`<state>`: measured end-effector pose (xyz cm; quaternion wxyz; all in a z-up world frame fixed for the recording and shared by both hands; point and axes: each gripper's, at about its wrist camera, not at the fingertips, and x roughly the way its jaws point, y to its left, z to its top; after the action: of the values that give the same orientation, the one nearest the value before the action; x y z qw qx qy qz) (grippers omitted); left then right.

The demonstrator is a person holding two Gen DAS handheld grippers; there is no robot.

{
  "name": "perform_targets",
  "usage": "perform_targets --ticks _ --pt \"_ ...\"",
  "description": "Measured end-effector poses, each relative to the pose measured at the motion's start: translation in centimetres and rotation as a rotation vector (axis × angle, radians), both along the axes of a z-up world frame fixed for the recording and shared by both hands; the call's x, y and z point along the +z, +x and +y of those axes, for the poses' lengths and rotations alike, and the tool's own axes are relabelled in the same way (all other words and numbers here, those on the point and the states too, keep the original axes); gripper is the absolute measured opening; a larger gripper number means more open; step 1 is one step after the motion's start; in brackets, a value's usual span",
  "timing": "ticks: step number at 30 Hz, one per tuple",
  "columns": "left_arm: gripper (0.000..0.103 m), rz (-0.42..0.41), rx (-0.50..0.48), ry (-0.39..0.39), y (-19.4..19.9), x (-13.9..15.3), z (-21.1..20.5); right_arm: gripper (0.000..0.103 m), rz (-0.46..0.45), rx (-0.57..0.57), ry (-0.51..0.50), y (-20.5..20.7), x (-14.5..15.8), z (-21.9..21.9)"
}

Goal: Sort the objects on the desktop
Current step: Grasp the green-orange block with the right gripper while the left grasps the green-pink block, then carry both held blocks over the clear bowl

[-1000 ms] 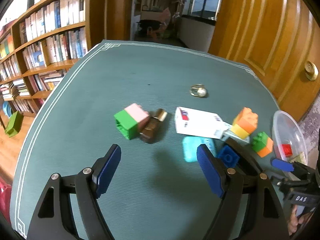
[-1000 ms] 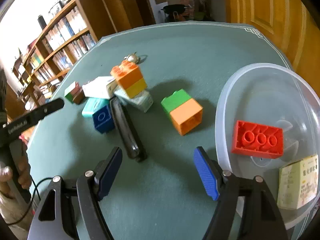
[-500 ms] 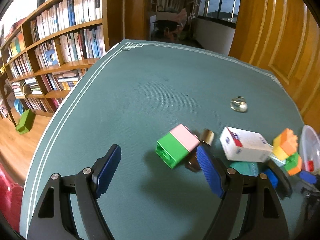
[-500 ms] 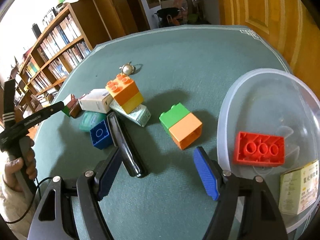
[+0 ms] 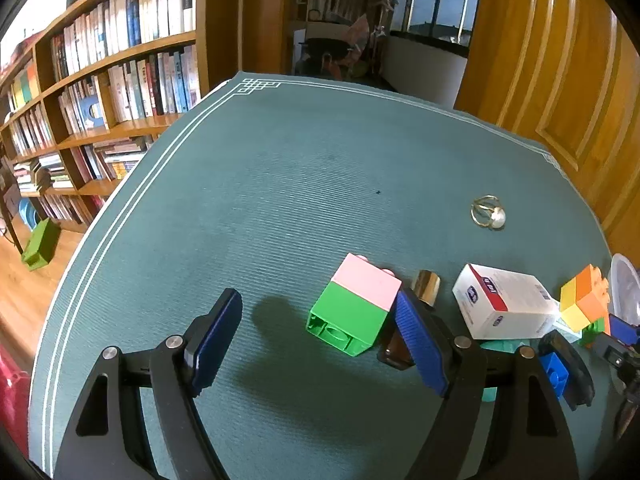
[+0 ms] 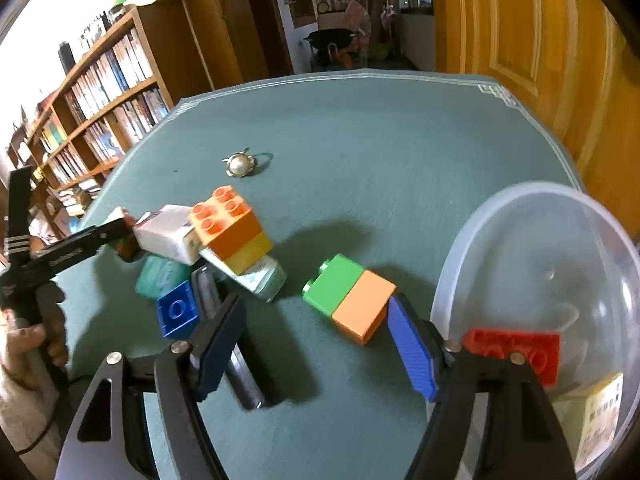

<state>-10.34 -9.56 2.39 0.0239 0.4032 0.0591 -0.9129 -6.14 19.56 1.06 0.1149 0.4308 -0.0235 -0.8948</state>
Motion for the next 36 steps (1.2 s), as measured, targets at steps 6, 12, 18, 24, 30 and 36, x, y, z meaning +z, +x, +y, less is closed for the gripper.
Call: perform_targets --ticks 6,12,18,24,30,36 --pt "0.081 -0.030 0.023 -0.027 -0.7 -1.0 -0.4 0.064 -0.009 -0.014 0.051 -1.6 -1.1 -0.4" --pt "0.081 -0.027 0.025 -0.052 -1.1 -1.1 -0.3 0.056 -0.001 -0.029 0.089 -2.5 -1.2 -1.0" --pt "0.065 -0.013 0.035 -0.069 -0.9 -1.1 -0.3 0.047 0.011 -0.039 0.147 -2.5 -1.6 -1.4" --pt "0.034 0.001 0.041 -0.063 -0.5 -1.0 -0.5 0.047 0.015 -0.039 0.098 -1.9 -1.1 -0.9" --pt "0.034 0.019 0.038 -0.035 0.4 -0.4 -0.6 0.047 0.053 -0.029 0.065 -0.4 0.2 -1.0" --pt "0.034 0.070 0.010 -0.037 2.1 1.4 0.7 0.047 0.070 -0.045 0.017 0.9 1.5 0.1"
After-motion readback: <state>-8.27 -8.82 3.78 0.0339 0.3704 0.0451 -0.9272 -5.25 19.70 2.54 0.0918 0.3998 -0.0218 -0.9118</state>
